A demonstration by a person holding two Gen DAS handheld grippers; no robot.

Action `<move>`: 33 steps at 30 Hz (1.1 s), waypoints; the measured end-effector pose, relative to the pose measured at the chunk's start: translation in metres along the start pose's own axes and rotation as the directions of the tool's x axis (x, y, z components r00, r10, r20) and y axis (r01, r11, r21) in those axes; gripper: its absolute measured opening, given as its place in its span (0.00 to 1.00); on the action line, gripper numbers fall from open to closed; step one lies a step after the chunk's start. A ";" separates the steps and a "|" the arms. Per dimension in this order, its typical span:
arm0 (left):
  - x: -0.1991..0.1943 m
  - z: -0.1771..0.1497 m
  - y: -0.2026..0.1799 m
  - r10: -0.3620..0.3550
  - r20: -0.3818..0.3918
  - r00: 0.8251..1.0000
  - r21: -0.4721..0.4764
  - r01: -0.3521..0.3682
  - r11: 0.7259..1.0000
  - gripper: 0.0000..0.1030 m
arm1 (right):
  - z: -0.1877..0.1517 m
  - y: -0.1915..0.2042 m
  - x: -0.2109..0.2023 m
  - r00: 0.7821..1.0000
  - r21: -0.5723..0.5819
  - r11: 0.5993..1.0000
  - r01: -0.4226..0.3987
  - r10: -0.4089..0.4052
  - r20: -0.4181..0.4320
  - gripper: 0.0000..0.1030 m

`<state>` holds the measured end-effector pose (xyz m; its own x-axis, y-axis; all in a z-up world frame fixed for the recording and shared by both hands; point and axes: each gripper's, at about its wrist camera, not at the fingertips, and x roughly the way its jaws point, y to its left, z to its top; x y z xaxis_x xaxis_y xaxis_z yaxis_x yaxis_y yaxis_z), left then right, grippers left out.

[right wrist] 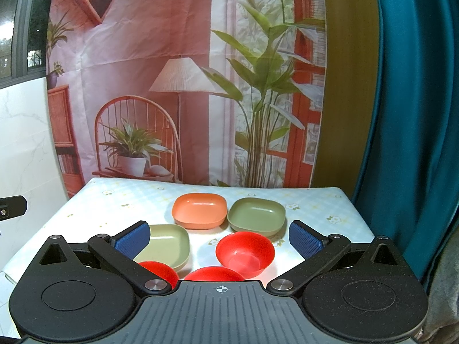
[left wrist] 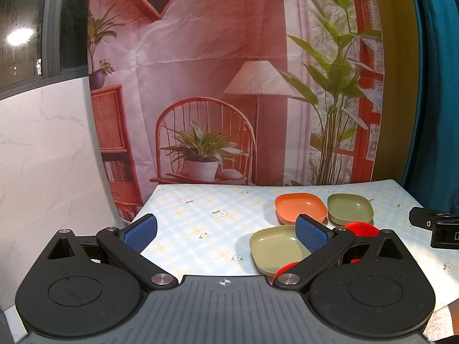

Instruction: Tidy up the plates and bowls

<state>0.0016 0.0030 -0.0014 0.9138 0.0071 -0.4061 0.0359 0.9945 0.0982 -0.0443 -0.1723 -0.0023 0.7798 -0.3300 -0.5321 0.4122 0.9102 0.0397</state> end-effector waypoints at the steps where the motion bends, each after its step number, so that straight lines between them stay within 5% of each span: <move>1: 0.000 0.000 0.001 0.001 0.000 1.000 -0.001 -0.001 1.000 1.00 | 0.000 0.000 0.000 1.000 -0.001 1.000 0.000 0.000 0.000 1.00; 23: 0.014 0.007 0.007 0.045 -0.018 0.999 -0.021 -0.045 0.999 1.00 | 0.004 -0.010 0.006 1.000 0.044 0.999 -0.018 0.018 -0.001 1.00; 28: 0.031 0.010 0.004 0.072 -0.006 0.997 0.023 -0.071 0.997 1.00 | 0.015 -0.018 0.024 0.999 0.059 0.998 -0.035 0.033 0.034 1.00; 33: 0.054 0.010 0.009 0.046 -0.023 0.999 -0.043 -0.047 0.998 1.00 | 0.026 -0.018 0.044 0.982 0.052 0.989 -0.137 0.129 0.139 1.00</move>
<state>0.0549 0.0113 -0.0132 0.9049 0.0554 -0.4221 -0.0246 0.9967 0.0780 -0.0048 -0.2098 -0.0041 0.8840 -0.2416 -0.4001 0.3255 0.9326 0.1560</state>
